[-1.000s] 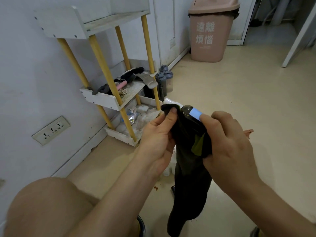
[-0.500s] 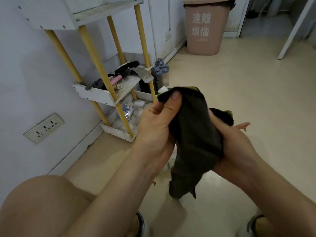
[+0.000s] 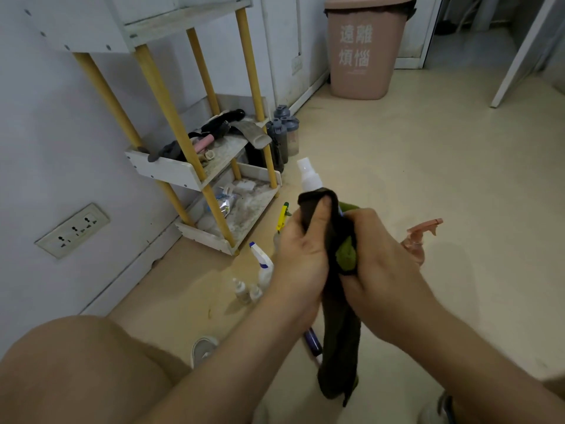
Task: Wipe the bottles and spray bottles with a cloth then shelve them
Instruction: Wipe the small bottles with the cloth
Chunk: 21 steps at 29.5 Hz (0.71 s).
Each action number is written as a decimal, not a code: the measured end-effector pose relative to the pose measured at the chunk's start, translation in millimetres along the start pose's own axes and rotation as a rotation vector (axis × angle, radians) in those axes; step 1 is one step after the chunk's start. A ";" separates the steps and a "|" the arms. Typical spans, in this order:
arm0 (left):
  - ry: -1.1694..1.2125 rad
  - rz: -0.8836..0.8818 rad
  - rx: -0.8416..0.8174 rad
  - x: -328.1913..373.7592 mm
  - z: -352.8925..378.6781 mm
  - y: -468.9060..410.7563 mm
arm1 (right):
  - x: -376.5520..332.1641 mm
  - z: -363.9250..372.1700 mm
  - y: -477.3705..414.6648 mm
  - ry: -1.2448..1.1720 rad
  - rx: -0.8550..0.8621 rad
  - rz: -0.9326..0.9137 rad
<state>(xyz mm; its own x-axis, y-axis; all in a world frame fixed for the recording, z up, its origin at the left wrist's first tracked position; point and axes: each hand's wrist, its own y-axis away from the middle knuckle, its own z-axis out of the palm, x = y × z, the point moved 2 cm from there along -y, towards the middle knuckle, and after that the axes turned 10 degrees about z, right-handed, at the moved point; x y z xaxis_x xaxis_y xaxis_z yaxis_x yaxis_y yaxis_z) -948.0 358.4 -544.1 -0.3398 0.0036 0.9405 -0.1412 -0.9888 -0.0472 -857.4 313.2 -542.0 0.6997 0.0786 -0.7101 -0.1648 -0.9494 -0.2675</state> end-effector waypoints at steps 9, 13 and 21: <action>-0.562 0.299 -0.022 21.6 -14.2 -12.7 | 16.0 -71.2 -25.8 -0.205 -0.451 0.282; -0.469 0.230 0.024 13.3 -5.2 -1.6 | 5.0 -36.0 -18.7 -0.469 -0.233 0.364; 0.022 -0.076 0.031 6.6 -4.6 -2.0 | 9.4 -16.1 -10.0 -0.757 -0.329 0.443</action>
<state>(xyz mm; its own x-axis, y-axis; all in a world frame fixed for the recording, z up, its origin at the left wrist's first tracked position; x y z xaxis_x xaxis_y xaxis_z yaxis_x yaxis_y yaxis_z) -954.2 361.1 -539.4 -0.3492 0.0814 0.9335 -0.1384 -0.9898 0.0346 -838.0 318.6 -535.6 -0.0373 -0.2435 -0.9692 -0.0219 -0.9694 0.2444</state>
